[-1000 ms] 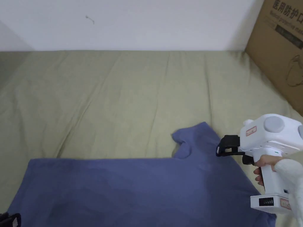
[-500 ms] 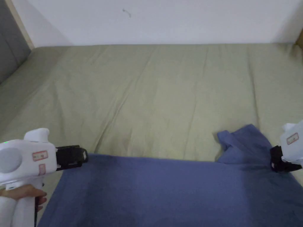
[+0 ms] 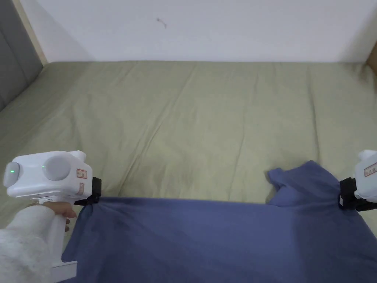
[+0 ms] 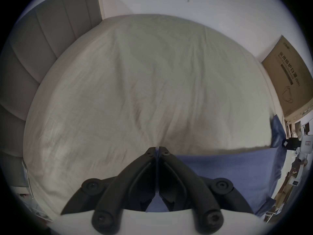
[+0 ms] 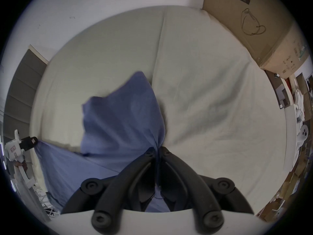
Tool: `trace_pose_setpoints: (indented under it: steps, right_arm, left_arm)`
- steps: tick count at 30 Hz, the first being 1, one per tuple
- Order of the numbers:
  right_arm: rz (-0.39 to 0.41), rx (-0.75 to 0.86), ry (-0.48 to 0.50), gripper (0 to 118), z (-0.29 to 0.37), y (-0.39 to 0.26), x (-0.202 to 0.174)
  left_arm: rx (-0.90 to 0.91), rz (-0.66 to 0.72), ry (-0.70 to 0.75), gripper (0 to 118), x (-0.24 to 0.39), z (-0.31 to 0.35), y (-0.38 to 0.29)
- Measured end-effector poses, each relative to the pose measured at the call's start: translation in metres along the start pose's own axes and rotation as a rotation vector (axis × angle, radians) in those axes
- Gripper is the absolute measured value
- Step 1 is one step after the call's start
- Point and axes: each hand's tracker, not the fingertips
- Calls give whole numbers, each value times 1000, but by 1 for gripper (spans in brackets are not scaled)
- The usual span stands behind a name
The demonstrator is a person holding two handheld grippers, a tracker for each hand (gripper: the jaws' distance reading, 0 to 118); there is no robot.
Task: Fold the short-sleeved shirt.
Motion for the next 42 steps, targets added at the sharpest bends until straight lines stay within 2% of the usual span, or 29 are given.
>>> trace_pose_setpoints:
  steps: [3, 7, 13, 16, 19, 22, 24, 25, 26, 27, 28, 29, 30, 31, 34, 35, 36, 37, 38, 39, 40, 41, 42]
  right_arm:
    - [17, 47, -4, 2, 40, -5, 0]
    - [58, 123, 22, 2, 101, -37, 4]
    - [75, 157, 66, 2, 170, -138, 28]
    - [71, 97, 52, 2, 171, -207, 35]
    - [30, -38, 61, 2, 146, -273, 45]
    - [10, -136, 3, 2, 110, -320, 53]
    - [11, -118, -22, 2, 95, -339, 51]
    - [11, -115, -12, 7, 92, -343, 52]
    - [0, -103, 2, 20, 93, -344, 52]
    - [-11, -100, -3, 40, 96, -344, 51]
    - [-9, -102, -23, 64, 101, -340, 51]
    - [-5, -87, -47, 66, 110, -338, 48]
    - [11, -50, -61, 66, 117, -336, 46]
    - [41, -5, -64, 66, 129, -333, 42]
    - [94, 131, -77, 66, 161, -325, 20]
    - [104, 189, -55, 65, 169, -325, 9]
    - [121, 223, -27, 63, 176, -325, -2]
    - [145, 256, -5, 63, 179, -327, -16]
    - [183, 281, 18, 61, 180, -329, -33]
    - [223, 302, 32, 55, 178, -331, -50]
    - [240, 310, 18, 24, 173, -334, -67]
    - [256, 306, 31, 2, 166, -337, -83]
    - [276, 297, 83, 2, 159, -339, -98]
  left_arm:
    - [87, 6, -104, 1, -3, 56, -10]
    - [179, -39, -97, 1, -18, 126, -36]
    - [182, -64, -152, 1, -51, 190, -122]
    - [116, -46, -178, 1, -65, 194, -177]
    - [21, -62, -123, 1, -77, 179, -229]
    - [-57, 34, -147, 1, -90, 155, -272]
    - [-73, 120, -189, 3, -99, 141, -293]
    - [-67, 142, -173, 8, -102, 140, -299]
    - [-51, 138, -182, 15, -101, 142, -301]
    - [-35, 147, -190, 29, -106, 145, -304]
    - [-24, 155, -191, 63, -110, 150, -304]
    - [-23, 148, -173, 94, -112, 156, -301]
    - [-10, 129, -124, 112, -109, 165, -297]
    - [27, 126, -99, 116, -111, 173, -297]
    - [134, 145, -133, 110, -120, 202, -295]
    - [132, 166, -146, 107, -121, 208, -296]
    - [134, 189, -160, 96, -123, 213, -298]
    - [141, 204, -188, 96, -125, 216, -301]
    - [152, 209, -212, 90, -123, 220, -302]
    - [172, 217, -211, 72, -123, 221, -307]
    - [176, 223, -207, 26, -124, 218, -311]
    - [166, 233, -206, 3, -127, 213, -315]
    - [148, 261, -228, 4, -128, 208, -317]
